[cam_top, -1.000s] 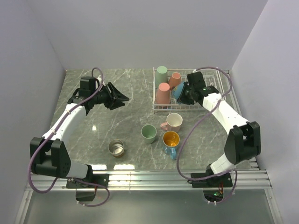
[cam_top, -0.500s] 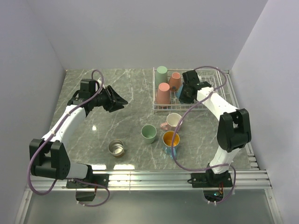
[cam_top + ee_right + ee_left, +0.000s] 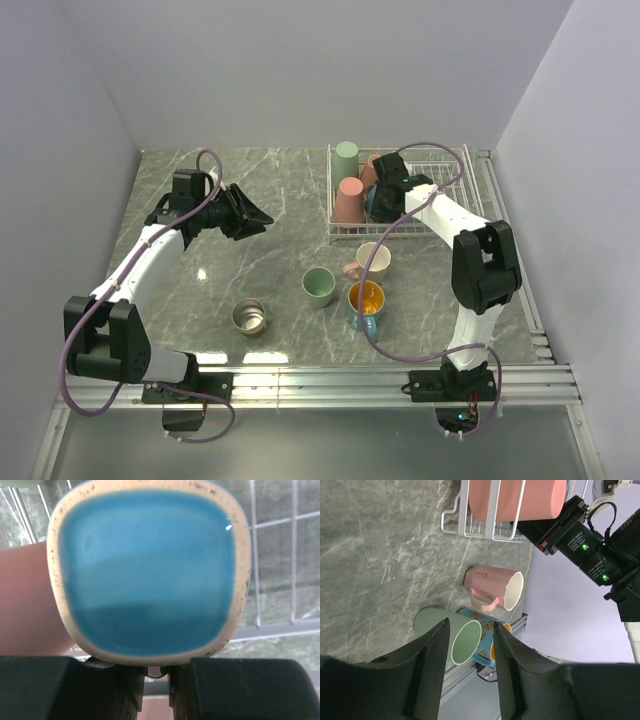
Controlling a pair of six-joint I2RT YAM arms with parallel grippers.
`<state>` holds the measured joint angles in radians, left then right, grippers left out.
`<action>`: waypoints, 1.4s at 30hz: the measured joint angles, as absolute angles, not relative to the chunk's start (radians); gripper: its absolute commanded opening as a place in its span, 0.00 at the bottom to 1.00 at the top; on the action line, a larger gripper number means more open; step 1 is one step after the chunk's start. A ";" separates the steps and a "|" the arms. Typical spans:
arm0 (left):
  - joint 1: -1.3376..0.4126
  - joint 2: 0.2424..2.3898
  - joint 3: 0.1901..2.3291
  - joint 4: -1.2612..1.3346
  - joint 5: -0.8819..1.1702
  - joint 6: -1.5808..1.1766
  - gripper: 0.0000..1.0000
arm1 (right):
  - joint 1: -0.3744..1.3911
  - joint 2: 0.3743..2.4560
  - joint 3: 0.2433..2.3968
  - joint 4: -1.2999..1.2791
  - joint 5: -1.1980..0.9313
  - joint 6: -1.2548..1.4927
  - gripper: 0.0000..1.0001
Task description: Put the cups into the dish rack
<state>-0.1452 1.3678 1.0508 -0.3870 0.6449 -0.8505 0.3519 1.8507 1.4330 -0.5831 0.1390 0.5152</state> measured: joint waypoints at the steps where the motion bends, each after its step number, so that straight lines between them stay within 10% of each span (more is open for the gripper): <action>1: -0.145 1.368 1.051 -0.387 0.643 -0.850 0.45 | 0.356 1.857 1.437 -0.580 0.139 0.513 0.00; 16: -0.137 1.373 1.051 -0.393 0.629 -0.833 0.43 | 0.382 1.915 1.488 -0.575 0.157 0.492 0.00; 29: -0.130 1.404 1.051 -0.395 0.629 -0.828 0.43 | 0.391 1.917 1.465 -0.551 0.158 0.480 0.53; 42: -0.129 1.429 1.055 -0.408 0.628 -0.819 0.43 | 0.392 1.897 1.447 -0.531 0.169 0.478 0.59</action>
<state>-0.1291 1.4288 1.0554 -0.4084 0.6285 -0.8188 0.3916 1.8969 1.4467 -0.5312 0.1692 0.4778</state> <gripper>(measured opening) 0.428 0.585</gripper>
